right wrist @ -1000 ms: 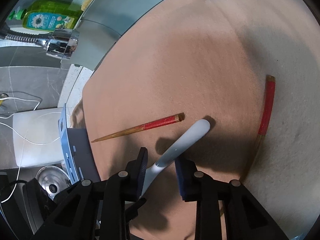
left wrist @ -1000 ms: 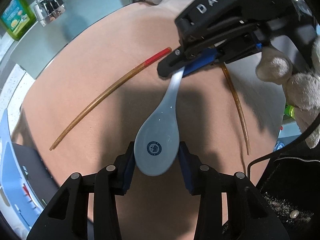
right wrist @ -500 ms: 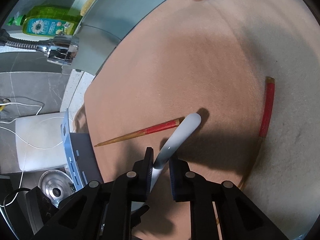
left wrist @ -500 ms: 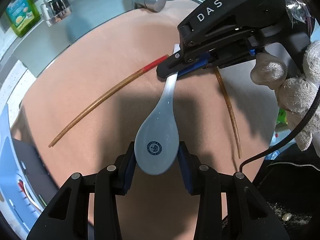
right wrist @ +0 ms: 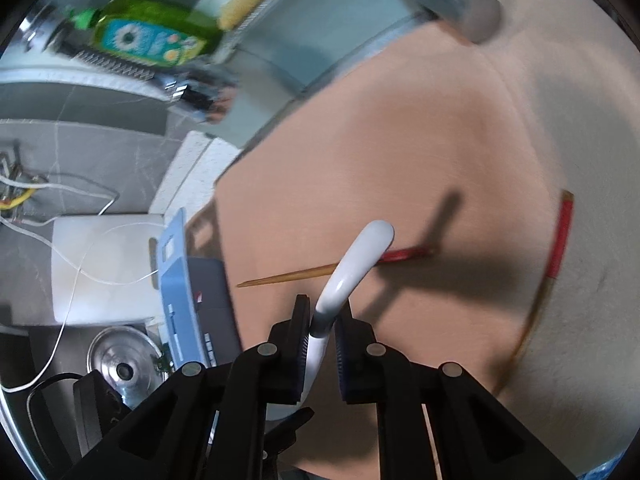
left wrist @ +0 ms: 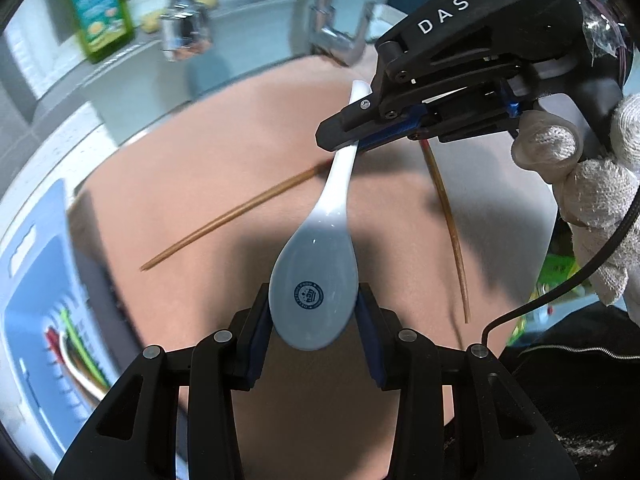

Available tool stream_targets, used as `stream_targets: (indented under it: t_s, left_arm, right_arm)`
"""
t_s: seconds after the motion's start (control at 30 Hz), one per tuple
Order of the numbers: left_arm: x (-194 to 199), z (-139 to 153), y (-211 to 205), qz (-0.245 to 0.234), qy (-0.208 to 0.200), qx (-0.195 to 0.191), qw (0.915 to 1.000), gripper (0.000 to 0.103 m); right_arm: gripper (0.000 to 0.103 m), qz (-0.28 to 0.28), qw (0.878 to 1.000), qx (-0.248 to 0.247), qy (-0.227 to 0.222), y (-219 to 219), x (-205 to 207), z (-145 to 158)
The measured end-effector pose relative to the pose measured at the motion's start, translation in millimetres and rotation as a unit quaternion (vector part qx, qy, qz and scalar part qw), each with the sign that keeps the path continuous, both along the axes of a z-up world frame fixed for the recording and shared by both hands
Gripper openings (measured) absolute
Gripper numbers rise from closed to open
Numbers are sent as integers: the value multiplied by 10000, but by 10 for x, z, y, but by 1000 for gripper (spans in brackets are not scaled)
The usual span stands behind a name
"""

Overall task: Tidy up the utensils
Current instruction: 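Carry the white spoon over the blue basket with both tools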

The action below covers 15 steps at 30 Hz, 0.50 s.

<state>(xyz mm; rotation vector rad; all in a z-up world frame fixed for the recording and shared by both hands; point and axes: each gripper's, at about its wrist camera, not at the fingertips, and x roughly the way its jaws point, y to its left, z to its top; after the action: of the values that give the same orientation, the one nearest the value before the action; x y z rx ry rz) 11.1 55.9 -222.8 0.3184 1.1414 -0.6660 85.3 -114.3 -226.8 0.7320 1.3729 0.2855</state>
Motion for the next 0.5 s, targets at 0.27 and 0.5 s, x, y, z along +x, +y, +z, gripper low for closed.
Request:
stream_targets:
  t_s: [0.27, 0.5]
  left_arm:
    - [-174, 284, 568, 808, -270, -195, 9962, 39]
    - [-462, 383, 1189, 1674, -377, -269, 9848, 39]
  right_arm:
    - [10, 759, 9967, 84, -280, 675, 130, 294]
    - [10, 1585, 9864, 162, -392, 1453, 182, 409]
